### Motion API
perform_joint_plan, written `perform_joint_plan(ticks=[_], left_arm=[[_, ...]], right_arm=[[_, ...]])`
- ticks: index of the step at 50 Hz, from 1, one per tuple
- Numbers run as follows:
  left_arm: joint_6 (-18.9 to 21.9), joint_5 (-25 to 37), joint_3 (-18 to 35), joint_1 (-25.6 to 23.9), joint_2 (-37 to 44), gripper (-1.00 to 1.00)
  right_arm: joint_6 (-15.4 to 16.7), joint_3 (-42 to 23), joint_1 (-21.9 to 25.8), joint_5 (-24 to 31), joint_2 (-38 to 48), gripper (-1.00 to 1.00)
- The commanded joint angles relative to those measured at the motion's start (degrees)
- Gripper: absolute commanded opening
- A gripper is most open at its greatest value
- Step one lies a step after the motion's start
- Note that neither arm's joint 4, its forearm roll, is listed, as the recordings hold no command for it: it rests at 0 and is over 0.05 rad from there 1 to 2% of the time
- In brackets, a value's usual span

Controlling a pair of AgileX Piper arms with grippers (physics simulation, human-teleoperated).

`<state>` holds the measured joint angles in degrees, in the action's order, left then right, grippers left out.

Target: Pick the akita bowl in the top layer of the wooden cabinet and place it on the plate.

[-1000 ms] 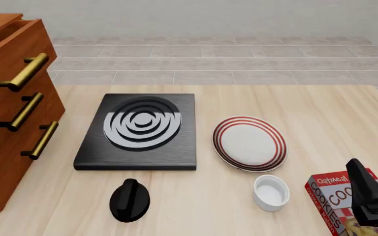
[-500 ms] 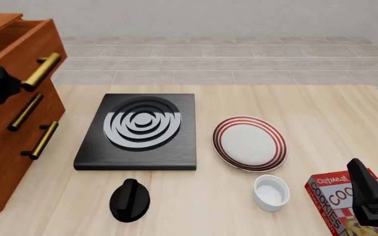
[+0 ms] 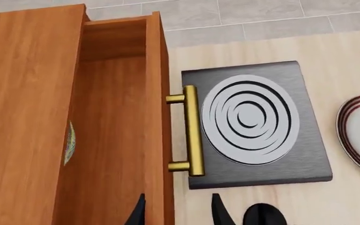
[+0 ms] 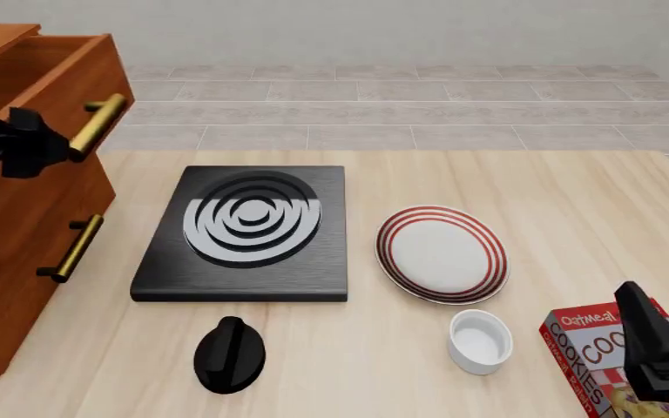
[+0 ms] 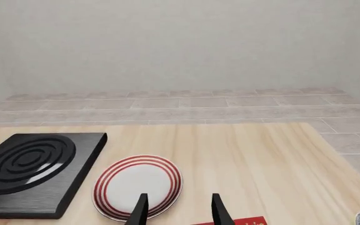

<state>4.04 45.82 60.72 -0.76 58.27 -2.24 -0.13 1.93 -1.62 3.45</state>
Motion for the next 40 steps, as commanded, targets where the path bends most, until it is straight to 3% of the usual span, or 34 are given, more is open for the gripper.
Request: perform_joint_plan(ticks=[1,13,40], left_arm=[[0.11,0.78,1.44,-2.68,1.91,1.0],[-0.76,1.22,1.44,-4.27,3.2,1.0],[-2.46,4.33,5.4,-7.76,6.81,1.0]], right_arm=[[-0.15,0.01,-0.02,0.66,-0.59,1.0],[-0.25,-0.01,0.03,2.81,-2.66,1.0],[-0.68,0.02,-0.09,-0.72,0.77,1.0]])
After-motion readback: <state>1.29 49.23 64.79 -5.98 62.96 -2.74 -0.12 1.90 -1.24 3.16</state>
